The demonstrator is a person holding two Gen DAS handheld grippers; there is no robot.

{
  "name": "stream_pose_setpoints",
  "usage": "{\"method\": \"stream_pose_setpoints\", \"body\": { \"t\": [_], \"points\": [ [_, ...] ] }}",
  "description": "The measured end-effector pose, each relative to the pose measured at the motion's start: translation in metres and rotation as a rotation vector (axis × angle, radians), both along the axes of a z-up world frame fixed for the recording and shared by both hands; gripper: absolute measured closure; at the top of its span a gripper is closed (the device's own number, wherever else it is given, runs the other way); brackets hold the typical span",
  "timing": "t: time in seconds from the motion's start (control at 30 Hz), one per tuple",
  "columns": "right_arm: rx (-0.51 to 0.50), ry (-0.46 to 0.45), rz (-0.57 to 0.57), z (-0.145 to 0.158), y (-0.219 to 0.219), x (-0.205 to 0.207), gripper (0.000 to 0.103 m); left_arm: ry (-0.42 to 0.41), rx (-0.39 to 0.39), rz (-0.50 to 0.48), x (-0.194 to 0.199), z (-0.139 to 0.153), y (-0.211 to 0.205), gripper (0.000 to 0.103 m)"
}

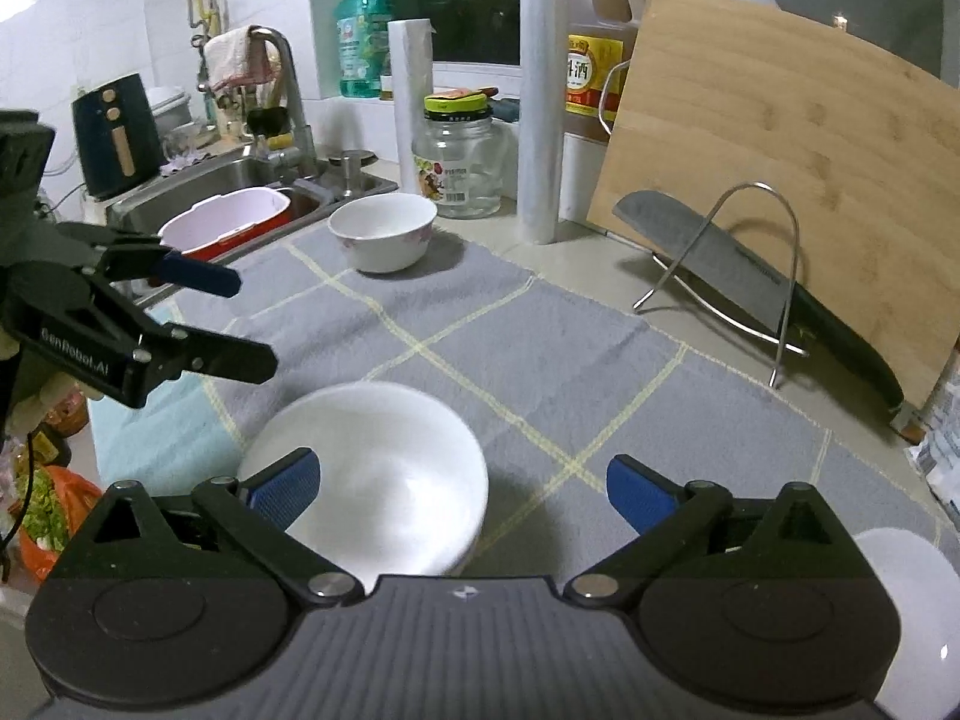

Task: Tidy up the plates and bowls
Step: 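Move the right gripper toward the pink-patterned bowl near the sink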

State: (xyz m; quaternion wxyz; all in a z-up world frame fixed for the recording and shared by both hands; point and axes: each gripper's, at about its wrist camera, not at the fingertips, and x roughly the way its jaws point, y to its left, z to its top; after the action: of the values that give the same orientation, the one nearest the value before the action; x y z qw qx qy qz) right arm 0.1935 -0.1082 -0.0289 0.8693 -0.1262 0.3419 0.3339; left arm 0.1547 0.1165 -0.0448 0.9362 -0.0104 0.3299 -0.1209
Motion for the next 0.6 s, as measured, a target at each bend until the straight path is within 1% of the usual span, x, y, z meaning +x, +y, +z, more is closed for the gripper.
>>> {"method": "stream_pose_setpoints", "body": {
  "t": [0.07, 0.1, 0.2, 0.27, 0.4, 0.6],
  "points": [
    [0.001, 0.003, -0.009, 0.003, 0.01, 0.007, 0.0, -0.009, 0.024, 0.012, 0.005, -0.004, 0.011, 0.005],
    [-0.001, 0.005, -0.013, 0.004, 0.015, 0.01, 0.0, -0.017, 0.043, 0.02, 0.009, -0.007, 0.017, 0.002],
    [-0.026, 0.009, -0.063, 0.008, 0.036, 0.023, 0.0, -0.016, 0.092, 0.04, 0.023, -0.017, 0.034, 0.001],
    [-0.028, 0.011, -0.068, 0.011, 0.047, 0.029, 0.0, -0.005, 0.112, 0.059, 0.033, -0.026, 0.048, 0.001],
    [-0.071, -0.009, -0.084, 0.016, 0.073, 0.037, 0.0, 0.026, 0.099, 0.084, 0.055, -0.043, 0.072, 0.001],
    [-0.104, -0.006, -0.09, 0.015, 0.102, 0.052, 0.0, 0.046, 0.114, 0.068, 0.084, -0.062, 0.088, 0.001]
  ]
}}
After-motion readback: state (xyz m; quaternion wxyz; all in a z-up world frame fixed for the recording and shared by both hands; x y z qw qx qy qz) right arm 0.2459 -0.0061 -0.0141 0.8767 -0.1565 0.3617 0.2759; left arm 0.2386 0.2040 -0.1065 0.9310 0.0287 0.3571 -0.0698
